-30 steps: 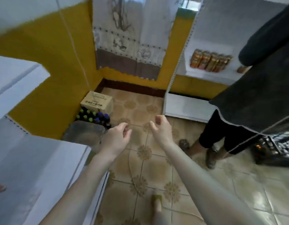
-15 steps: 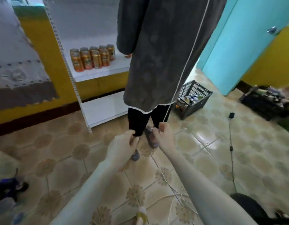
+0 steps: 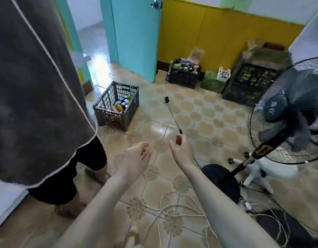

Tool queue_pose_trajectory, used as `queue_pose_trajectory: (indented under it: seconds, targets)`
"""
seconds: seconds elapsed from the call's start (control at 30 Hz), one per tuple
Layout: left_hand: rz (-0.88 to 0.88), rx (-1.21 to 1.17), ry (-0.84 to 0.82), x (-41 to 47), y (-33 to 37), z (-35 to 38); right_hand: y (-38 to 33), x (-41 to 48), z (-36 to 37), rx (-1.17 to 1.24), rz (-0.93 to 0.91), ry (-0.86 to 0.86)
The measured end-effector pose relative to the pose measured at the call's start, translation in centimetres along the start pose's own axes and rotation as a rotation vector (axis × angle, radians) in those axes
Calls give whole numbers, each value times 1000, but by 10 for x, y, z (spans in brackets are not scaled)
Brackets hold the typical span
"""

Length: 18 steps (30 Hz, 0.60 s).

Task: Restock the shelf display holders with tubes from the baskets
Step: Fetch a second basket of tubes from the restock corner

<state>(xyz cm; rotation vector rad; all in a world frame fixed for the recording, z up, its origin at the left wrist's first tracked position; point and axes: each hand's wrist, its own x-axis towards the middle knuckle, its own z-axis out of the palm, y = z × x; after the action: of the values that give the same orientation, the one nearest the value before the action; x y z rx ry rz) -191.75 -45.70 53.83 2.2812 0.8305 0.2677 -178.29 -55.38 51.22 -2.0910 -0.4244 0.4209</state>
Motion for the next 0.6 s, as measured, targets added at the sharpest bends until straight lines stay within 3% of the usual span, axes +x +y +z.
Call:
queue_pose_trajectory:
  seconds: [0.23,0.6]
  targets:
    - [137,-19,-78,144,38,21,-6,121,-28,90,91,157]
    - [250,52,-192,343,88,47,-31,289,-74,21,125,307]
